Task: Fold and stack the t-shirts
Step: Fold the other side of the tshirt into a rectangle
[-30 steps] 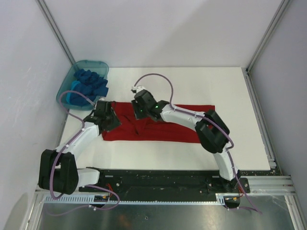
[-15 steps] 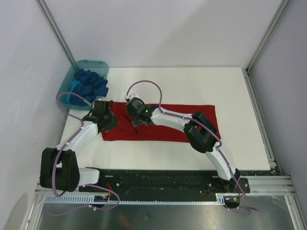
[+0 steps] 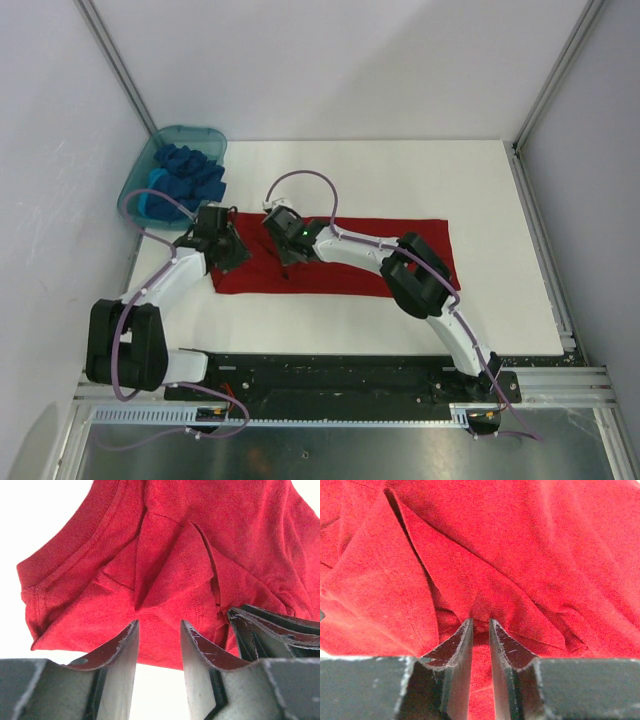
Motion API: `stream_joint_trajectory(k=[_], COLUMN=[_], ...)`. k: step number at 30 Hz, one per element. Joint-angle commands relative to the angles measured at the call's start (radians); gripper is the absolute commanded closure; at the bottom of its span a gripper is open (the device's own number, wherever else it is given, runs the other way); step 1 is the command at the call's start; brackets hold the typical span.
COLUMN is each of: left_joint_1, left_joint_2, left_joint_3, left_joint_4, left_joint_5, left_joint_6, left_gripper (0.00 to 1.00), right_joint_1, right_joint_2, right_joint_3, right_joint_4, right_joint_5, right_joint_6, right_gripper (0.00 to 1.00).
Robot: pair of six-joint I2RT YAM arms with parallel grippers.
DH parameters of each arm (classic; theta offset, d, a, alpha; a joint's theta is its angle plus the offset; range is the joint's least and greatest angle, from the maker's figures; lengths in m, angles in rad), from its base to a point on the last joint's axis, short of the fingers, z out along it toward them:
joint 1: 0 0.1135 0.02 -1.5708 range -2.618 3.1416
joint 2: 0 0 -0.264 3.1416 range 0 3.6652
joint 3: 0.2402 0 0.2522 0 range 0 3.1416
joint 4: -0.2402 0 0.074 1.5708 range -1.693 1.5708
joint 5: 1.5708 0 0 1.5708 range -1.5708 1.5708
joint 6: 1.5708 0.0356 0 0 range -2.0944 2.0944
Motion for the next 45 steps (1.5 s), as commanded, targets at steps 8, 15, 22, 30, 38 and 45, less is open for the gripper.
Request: stream_joint_trajectory(k=[8, 15, 22, 30, 38, 45], left_joint_1=[-0.032, -0.054, -0.086, -0.126, -0.138, -0.139], left_joint_2=[0.078, 0.138, 0.247, 0.346, 0.365, 0.361], left_joint_3=[0.1, 0.14, 0.22, 0.269, 0.252, 0.233], left_joint_4=[0.037, 0.045, 0.045, 0.039, 0.032, 0.02], left_joint_5=[0.012, -0.015, -0.029, -0.091, -0.165, -0.203], left_joint_6=[0.047, 0.069, 0.13, 0.171, 0.165, 0.159], left_gripper=[0.58, 0.58, 0.55, 0.55, 0.6, 0.67], right_joint_1=[-0.044, -0.056, -0.057, -0.07, -0.074, -0.073], right_joint_2=[-0.148, -0.193, -0.214, -0.229, -0.231, -0.234], right_joint_3=[-0.105, -0.172, -0.199, -0.203, -0.208, -0.207], right_joint_4=[0.046, 0.087, 0.122, 0.129, 0.136, 0.149], right_joint_5=[0.015, 0.002, -0.011, -0.019, -0.035, -0.051], right_joint_6=[0.072, 0.105, 0.12, 0.132, 0.135, 0.131], right_gripper=[0.96, 1.0, 0.98, 0.98, 0.98, 0.97])
